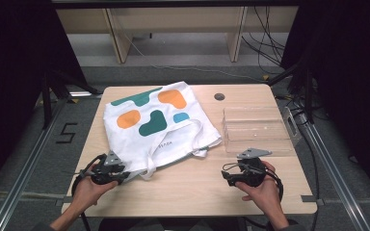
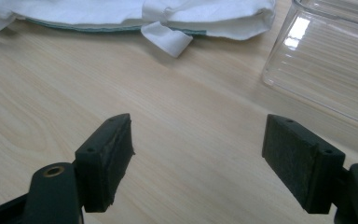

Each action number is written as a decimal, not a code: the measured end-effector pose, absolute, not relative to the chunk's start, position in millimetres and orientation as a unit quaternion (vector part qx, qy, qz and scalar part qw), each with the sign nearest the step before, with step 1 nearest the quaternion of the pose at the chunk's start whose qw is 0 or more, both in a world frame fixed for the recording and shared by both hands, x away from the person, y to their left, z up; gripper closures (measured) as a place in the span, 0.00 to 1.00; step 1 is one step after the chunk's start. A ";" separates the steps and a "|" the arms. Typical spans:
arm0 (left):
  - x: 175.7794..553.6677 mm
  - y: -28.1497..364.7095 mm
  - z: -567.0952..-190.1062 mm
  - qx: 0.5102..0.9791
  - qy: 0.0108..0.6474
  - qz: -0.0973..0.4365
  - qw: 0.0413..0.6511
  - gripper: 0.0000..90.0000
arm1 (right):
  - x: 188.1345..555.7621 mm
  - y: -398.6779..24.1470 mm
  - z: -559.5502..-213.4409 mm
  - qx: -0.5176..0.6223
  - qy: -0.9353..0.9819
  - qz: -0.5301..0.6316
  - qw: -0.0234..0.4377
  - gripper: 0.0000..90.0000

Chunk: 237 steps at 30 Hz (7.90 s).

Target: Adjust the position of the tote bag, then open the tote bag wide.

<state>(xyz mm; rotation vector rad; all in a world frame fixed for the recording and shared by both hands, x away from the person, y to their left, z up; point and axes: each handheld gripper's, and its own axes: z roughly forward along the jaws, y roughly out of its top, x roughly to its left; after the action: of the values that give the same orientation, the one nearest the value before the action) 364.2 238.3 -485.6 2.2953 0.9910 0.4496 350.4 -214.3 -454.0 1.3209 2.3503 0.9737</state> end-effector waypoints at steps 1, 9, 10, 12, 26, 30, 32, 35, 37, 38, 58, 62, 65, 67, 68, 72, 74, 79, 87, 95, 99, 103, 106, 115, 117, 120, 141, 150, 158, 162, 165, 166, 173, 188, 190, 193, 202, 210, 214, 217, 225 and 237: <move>364.2 240.4 -485.2 0.862 0.372 0.168 0.301 0.80 | 350.4 -214.5 -454.1 0.453 0.814 0.335 0.137 0.28; 364.1 283.8 -468.4 0.847 0.391 0.169 0.318 0.95 | 353.5 -206.0 -456.2 0.425 0.830 0.332 0.145 0.30; 363.4 286.8 -468.3 0.845 0.393 0.173 0.318 0.95 | 355.5 -201.9 -457.1 0.418 0.830 0.337 0.152 0.31; 363.1 292.4 -466.5 0.848 0.393 0.170 0.311 0.95 | 361.1 -193.0 -456.2 0.403 0.837 0.334 0.158 0.33; 365.7 310.9 -463.5 0.830 0.410 0.176 0.335 0.95 | 427.6 -131.2 -482.4 0.333 0.884 0.258 0.205 0.44; 367.3 314.0 -463.0 0.836 0.407 0.175 0.323 0.95 | 437.9 -126.8 -488.2 0.341 0.879 0.250 0.222 0.46; 367.4 313.7 -464.1 0.836 0.410 0.173 0.321 0.94 | 442.8 -125.6 -489.4 0.337 0.878 0.249 0.233 0.48; 367.5 311.9 -467.5 0.836 0.416 0.177 0.310 0.87 | 449.3 -122.1 -491.7 0.316 0.884 0.239 0.248 0.67; 367.7 309.3 -470.3 0.834 0.426 0.184 0.298 0.82 | 454.0 -121.4 -492.2 0.306 0.884 0.234 0.263 0.77; 368.2 308.1 -471.8 0.836 0.426 0.189 0.290 0.77 | 455.3 -122.0 -491.1 0.309 0.883 0.239 0.261 0.81; 381.1 306.9 -491.1 0.849 0.422 0.195 0.251 0.89 | 439.7 -123.0 -470.5 0.318 0.878 0.275 0.230 0.88; 374.4 309.0 -478.4 0.837 0.423 0.196 0.285 0.93 | 432.2 -125.7 -465.9 0.317 0.877 0.283 0.226 0.88; 366.0 311.9 -466.1 0.841 0.410 0.192 0.298 0.94 | 428.2 -132.9 -460.6 0.329 0.869 0.303 0.211 0.88; 361.2 312.3 -461.7 0.844 0.404 0.188 0.300 0.94 | 424.6 -134.8 -455.6 0.329 0.866 0.311 0.214 0.88; 359.9 312.5 -460.4 0.845 0.401 0.186 0.301 0.94 | 421.6 -136.7 -451.0 0.327 0.865 0.316 0.211 0.88; 356.8 315.1 -457.5 0.840 0.401 0.183 0.315 0.95 | 414.0 -139.6 -442.7 0.328 0.861 0.326 0.212 0.88; 352.3 314.3 -454.1 0.840 0.401 0.176 0.319 0.95 | 408.2 -141.5 -435.1 0.324 0.859 0.336 0.210 0.88; 347.4 311.2 -451.1 0.846 0.391 0.179 0.315 0.95 | 401.2 -145.5 -424.9 0.317 0.861 0.340 0.205 0.88; 340.6 309.9 -423.2 0.830 0.382 0.206 0.350 0.96 | 396.8 -152.1 -403.0 0.300 0.865 0.341 0.213 0.89; 346.6 317.4 -352.8 0.826 0.349 0.235 0.376 0.96 | 406.2 -151.8 -339.7 0.269 0.869 0.347 0.227 0.91; 354.7 319.9 -315.7 0.829 0.331 0.242 0.380 0.96 | 417.2 -153.7 -300.0 0.265 0.863 0.356 0.241 0.92; 357.9 320.5 -285.3 0.821 0.331 0.253 0.391 0.97 | 424.2 -153.1 -265.0 0.260 0.857 0.367 0.251 0.93; 356.1 320.3 -267.1 0.815 0.318 0.267 0.405 0.97 | 428.1 -154.8 -247.6 0.257 0.857 0.369 0.252 0.93; 368.0 322.0 -254.3 0.801 0.325 0.267 0.426 0.97 | 425.4 -155.7 -225.6 0.233 0.862 0.364 0.266 0.94; 372.0 321.8 -258.5 0.800 0.327 0.257 0.433 0.97 | 427.7 -158.7 -231.8 0.249 0.860 0.366 0.255 0.93; 376.0 320.1 -263.8 0.802 0.329 0.253 0.430 0.97 | 431.6 -160.9 -240.0 0.252 0.859 0.365 0.255 0.93; 411.6 318.3 -346.5 0.827 0.345 0.223 0.383 0.95 | 456.3 -152.8 -322.7 0.278 0.865 0.339 0.244 0.93; 419.6 315.2 -400.2 0.844 0.367 0.183 0.345 0.95 | 446.3 -153.1 -377.2 0.284 0.871 0.310 0.254 0.93; 431.6 306.7 -458.1 0.854 0.398 0.134 0.307 0.94 | 434.9 -145.6 -432.3 0.288 0.892 0.268 0.223 0.93; 434.7 307.2 -466.5 0.857 0.402 0.121 0.300 0.94 | 435.4 -140.6 -445.0 0.283 0.902 0.249 0.210 0.93; 434.6 304.2 -474.5 0.859 0.399 0.123 0.297 0.94 | 434.4 -136.8 -454.5 0.286 0.906 0.236 0.203 0.93; 434.3 301.8 -478.1 0.866 0.394 0.125 0.283 0.94 | 434.8 -135.5 -456.9 0.280 0.909 0.230 0.206 0.93; 434.1 294.8 -484.6 0.876 0.384 0.139 0.255 0.89 | 436.2 -129.5 -469.3 0.278 0.918 0.207 0.191 0.93; 435.6 272.6 -419.9 0.862 0.353 0.181 0.316 0.42 | 395.1 -121.4 -377.8 0.220 0.865 0.422 0.155 0.55; 443.1 267.5 -424.1 0.867 0.352 0.163 0.312 0.43 | 392.9 -106.3 -386.1 0.203 0.878 0.409 0.143 0.53; 453.8 261.8 -431.6 0.868 0.354 0.122 0.325 0.56 | 394.8 -93.4 -399.2 0.199 0.889 0.393 0.125 0.51; 475.6 257.3 -445.8 0.866 0.366 0.107 0.325 0.89 | 396.9 -77.4 -431.3 0.124 0.939 0.306 0.094 0.89; 495.1 254.3 -470.7 0.857 0.406 0.101 0.300 0.92 | 382.1 -66.0 -479.4 0.114 0.966 0.229 0.046 0.91; 497.5 245.9 -482.2 0.855 0.415 0.116 0.289 0.92 | 382.9 -63.2 -483.5 0.110 0.967 0.226 0.043 0.91; 493.8 243.3 -478.0 0.853 0.416 0.128 0.288 0.84 | 382.0 -64.5 -483.5 0.120 0.966 0.227 0.041 0.89; 449.2 270.4 -409.1 0.810 0.408 0.152 0.392 0.46 | 383.9 -90.4 -426.6 0.175 0.915 0.356 0.073 0.59; 394.9 250.0 -434.1 0.859 0.317 0.088 0.393 0.42 | 427.3 -114.0 -418.4 0.239 0.892 0.352 0.153 0.66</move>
<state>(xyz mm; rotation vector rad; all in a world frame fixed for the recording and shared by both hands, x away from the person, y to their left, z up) 394.9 250.0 -434.1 2.1787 0.8037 0.2226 427.3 -114.0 -418.4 0.6853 2.5583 1.0085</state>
